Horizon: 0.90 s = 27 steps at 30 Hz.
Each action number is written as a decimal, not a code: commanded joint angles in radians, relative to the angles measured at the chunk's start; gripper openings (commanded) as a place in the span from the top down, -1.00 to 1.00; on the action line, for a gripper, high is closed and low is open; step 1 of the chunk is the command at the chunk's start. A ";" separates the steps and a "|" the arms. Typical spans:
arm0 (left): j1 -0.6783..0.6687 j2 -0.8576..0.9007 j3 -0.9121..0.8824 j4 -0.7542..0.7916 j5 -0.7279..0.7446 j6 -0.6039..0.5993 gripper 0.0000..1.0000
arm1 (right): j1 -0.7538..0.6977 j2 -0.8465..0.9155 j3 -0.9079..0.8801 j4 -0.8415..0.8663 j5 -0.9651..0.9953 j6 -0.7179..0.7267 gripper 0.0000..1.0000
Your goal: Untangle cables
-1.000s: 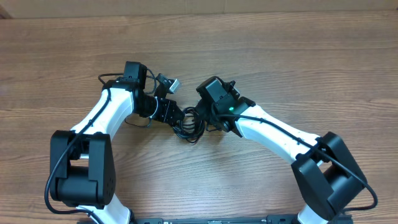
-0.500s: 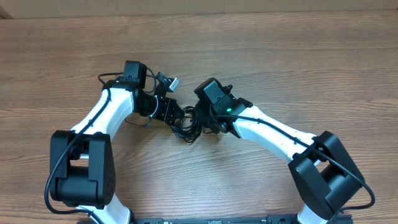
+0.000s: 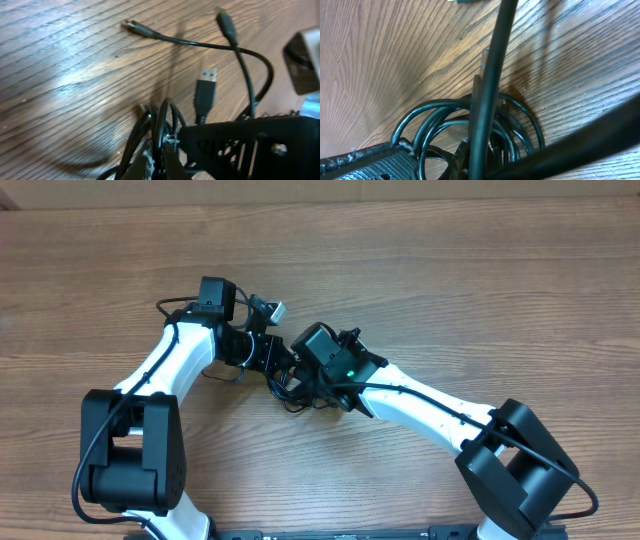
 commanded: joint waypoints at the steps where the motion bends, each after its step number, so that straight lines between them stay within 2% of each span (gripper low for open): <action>1: 0.003 -0.024 -0.007 0.010 -0.035 -0.041 0.92 | 0.006 0.010 -0.005 -0.002 0.018 0.005 0.92; 12: 0.003 -0.023 -0.018 0.018 -0.035 -0.041 0.91 | -0.035 0.005 -0.002 0.016 -0.036 -0.192 0.92; 13: 0.003 -0.023 -0.019 0.018 -0.036 -0.041 0.92 | -0.039 0.005 -0.002 0.017 -0.045 -0.205 0.85; 16: 0.003 -0.018 -0.019 0.018 -0.052 -0.052 0.91 | -0.043 0.005 -0.003 0.013 -0.046 -0.208 0.80; 20: 0.002 -0.011 -0.020 0.018 -0.072 -0.064 0.88 | -0.043 0.005 -0.003 0.014 -0.043 -0.208 0.92; 23: 0.002 -0.011 -0.020 0.018 -0.072 -0.063 0.86 | -0.043 0.005 -0.003 0.014 -0.043 -0.207 0.92; 24: 0.002 -0.011 -0.020 0.018 -0.072 -0.063 0.83 | -0.043 0.005 -0.003 0.014 -0.043 -0.208 0.93; 26: 0.000 -0.011 -0.020 0.018 -0.076 -0.063 0.42 | -0.043 0.005 -0.003 0.014 -0.043 -0.207 0.93; 27: -0.003 -0.011 -0.020 0.019 -0.085 -0.063 0.30 | -0.043 0.005 -0.003 0.014 -0.043 -0.207 0.93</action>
